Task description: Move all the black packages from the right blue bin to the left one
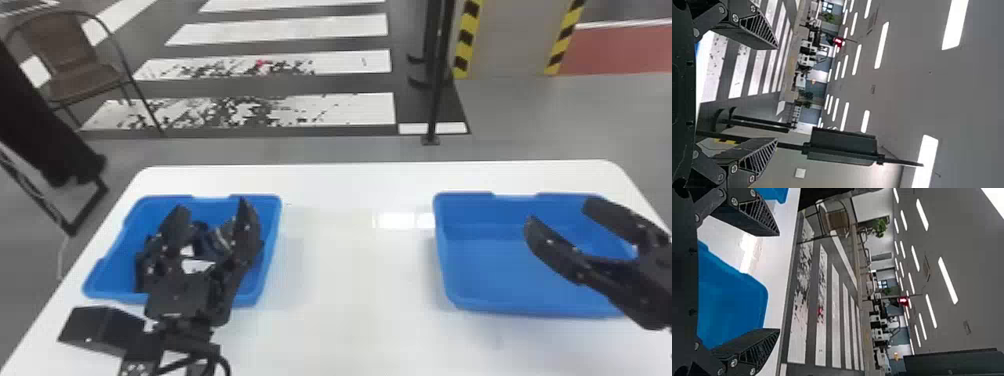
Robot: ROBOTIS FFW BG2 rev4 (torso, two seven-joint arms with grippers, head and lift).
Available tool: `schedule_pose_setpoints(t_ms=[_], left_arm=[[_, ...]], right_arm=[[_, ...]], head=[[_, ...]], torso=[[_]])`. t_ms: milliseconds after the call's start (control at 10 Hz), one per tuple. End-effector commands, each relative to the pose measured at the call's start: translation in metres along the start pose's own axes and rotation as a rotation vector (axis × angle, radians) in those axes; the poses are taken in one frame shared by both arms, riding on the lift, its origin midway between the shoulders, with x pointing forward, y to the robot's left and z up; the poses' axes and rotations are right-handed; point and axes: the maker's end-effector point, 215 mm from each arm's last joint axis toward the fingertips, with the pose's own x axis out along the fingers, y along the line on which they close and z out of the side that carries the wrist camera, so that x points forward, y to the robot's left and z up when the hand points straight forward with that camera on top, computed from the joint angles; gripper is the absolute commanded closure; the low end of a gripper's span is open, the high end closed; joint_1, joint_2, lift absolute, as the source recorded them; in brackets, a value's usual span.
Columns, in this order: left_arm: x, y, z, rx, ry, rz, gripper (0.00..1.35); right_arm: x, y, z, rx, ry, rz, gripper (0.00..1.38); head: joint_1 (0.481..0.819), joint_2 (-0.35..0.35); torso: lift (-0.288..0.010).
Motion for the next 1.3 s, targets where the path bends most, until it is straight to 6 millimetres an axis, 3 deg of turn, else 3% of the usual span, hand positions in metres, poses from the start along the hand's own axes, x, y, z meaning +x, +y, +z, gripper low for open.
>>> schedule_pose_setpoints(t_ms=[0,300,400,500,800,1200], left_arm=[[-0.017,-0.015,-0.017,0.024,0.054,-0.015,0.23],[-0.024,-0.015,-0.059,0.081,0.243,-0.013,0.23],[-0.025,-0.015,-0.059,0.089,0.25,-0.014,0.23],[-0.021,-0.015,-0.044,0.116,0.197,-0.015,0.23],[-0.025,-0.011,-0.028,0.133,0.145,0.007,0.23],[-0.025,-0.011,-0.026,0.12,0.139,0.009,0.23]], right_arm=[[-0.029,-0.012,0.009,-0.108,-0.004,-0.11,0.17],[-0.034,-0.024,-0.007,-0.123,-0.006,-0.144,0.17],[-0.032,-0.029,-0.01,-0.125,-0.029,-0.148,0.17],[-0.031,-0.032,-0.013,-0.121,-0.037,-0.151,0.17],[-0.038,-0.031,-0.01,-0.133,-0.047,-0.183,0.18],[-0.038,-0.032,-0.01,-0.131,-0.048,-0.187,0.18]], head=[[0.695,0.057],[0.695,-0.021],[0.695,-0.03],[0.695,-0.033],[0.695,-0.035],[0.695,-0.032]], torso=[[-0.154],[-0.154],[-0.154],[-0.154],[-0.154],[-0.154]])
